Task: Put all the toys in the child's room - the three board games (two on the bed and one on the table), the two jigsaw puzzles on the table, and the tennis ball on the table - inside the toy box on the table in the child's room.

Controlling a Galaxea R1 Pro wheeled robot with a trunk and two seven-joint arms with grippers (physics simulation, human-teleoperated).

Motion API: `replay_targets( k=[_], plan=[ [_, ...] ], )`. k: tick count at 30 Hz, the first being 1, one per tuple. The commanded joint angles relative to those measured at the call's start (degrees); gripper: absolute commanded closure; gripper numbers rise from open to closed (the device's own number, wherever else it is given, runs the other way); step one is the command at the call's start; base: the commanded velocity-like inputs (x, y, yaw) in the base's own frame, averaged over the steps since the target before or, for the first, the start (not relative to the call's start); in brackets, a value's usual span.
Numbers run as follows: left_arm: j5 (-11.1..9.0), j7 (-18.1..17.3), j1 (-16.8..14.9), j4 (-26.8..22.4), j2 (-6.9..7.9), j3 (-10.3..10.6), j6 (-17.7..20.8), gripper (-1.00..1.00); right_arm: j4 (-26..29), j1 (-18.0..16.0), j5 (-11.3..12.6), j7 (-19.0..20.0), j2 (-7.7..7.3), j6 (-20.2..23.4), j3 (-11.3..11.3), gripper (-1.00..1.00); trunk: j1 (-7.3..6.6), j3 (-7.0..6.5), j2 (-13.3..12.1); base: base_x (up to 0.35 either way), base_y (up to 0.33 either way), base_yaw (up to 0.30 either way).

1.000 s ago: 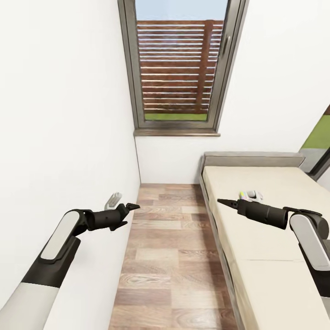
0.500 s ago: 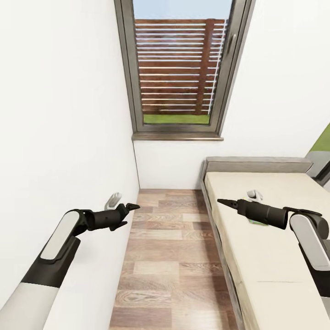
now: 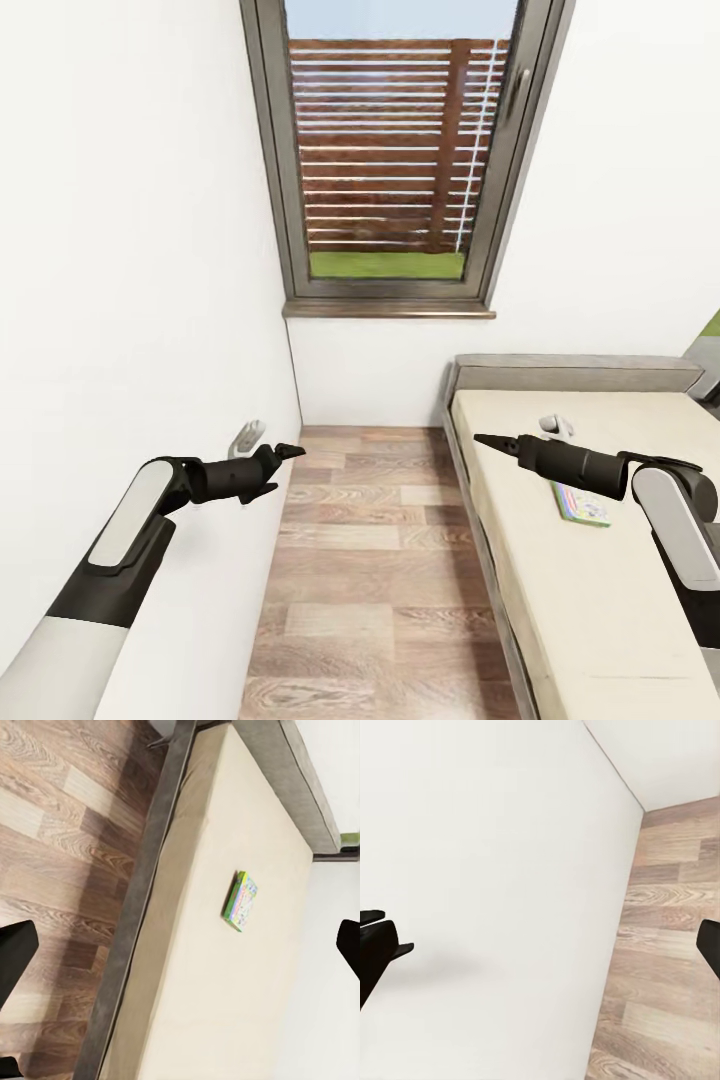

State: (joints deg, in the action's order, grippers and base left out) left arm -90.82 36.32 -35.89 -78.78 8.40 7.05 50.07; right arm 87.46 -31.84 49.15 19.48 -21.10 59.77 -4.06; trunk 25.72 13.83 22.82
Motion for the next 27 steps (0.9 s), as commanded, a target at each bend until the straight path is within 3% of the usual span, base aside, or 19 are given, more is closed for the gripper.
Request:
replay_targets(
  k=[1, 27],
  plan=[
    [-0.59, 0.6, -0.06, -0.06, 0.04, 0.07, -0.06, -1.0, 0.02, -0.06, -0.55, 0.59, 0.0, 0.23, -0.07, -1.0, 0.07, 0.11, 0.11, 0.327, 0.0, 0.0],
    [-0.59, 0.6, -0.06, 0.12, -0.01, 0.11, 0.02, -1.0, 0.36, -0.06, -0.55, 0.58, -0.08, 0.23, -0.07, -1.0, 0.07, 0.11, 0.11, 0.327, 0.0, 0.0]
  ],
)
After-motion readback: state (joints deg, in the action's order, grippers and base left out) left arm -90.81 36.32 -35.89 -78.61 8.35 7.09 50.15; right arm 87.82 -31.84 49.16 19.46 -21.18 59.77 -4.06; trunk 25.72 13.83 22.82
